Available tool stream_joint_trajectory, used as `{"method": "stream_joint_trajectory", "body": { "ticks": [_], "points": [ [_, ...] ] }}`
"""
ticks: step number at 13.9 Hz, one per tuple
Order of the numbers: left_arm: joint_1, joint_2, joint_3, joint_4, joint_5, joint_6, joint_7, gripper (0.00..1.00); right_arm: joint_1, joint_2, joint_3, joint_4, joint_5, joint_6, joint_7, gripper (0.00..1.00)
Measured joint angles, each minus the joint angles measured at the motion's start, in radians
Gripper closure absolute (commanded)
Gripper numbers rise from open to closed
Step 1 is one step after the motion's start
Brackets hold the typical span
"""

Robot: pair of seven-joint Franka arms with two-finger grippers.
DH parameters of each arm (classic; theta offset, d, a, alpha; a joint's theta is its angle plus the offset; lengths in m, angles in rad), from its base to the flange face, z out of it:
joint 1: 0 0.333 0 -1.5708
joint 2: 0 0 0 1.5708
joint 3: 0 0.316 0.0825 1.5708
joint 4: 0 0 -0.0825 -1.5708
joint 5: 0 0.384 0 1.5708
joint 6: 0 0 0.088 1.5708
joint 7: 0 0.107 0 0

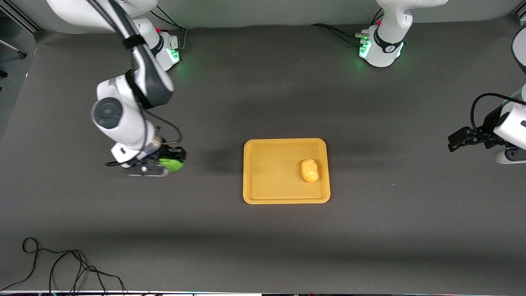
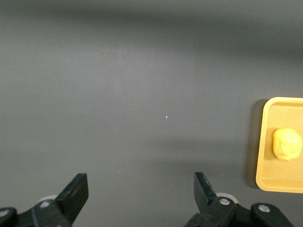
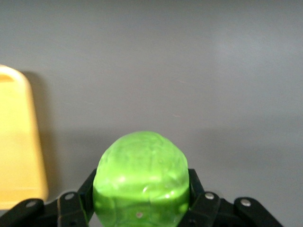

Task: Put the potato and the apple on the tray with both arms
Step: 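Carry the apple with the right gripper onto the tray, then open the right gripper to set the apple beside the potato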

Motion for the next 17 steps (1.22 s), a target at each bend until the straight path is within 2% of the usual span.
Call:
{"method": "stream_joint_trajectory", "body": {
  "ticks": [4,8,11,14,17],
  "points": [
    [0.000,-0.005,0.000,0.007,-0.001,-0.015,0.000,0.01,0.151,0.286,0.003,0.415,0.000,-0.132,0.219,0.51],
    [-0.003,-0.005,0.000,0.012,-0.017,-0.041,-0.005,0.01,0.270,0.553,0.004,0.711,0.000,-0.124,0.347,0.51],
    [-0.007,-0.005,-0.001,0.047,-0.023,-0.092,-0.005,0.00,0.334,0.668,0.004,0.795,0.000,-0.021,0.408,0.51],
    [-0.011,-0.005,-0.001,0.056,-0.023,-0.096,-0.005,0.00,0.362,0.736,0.004,0.809,0.000,0.067,0.437,0.51],
    [-0.010,-0.003,0.001,0.057,-0.023,-0.098,-0.005,0.00,0.366,0.776,0.004,0.818,0.000,0.096,0.448,0.50]
  ]
}}
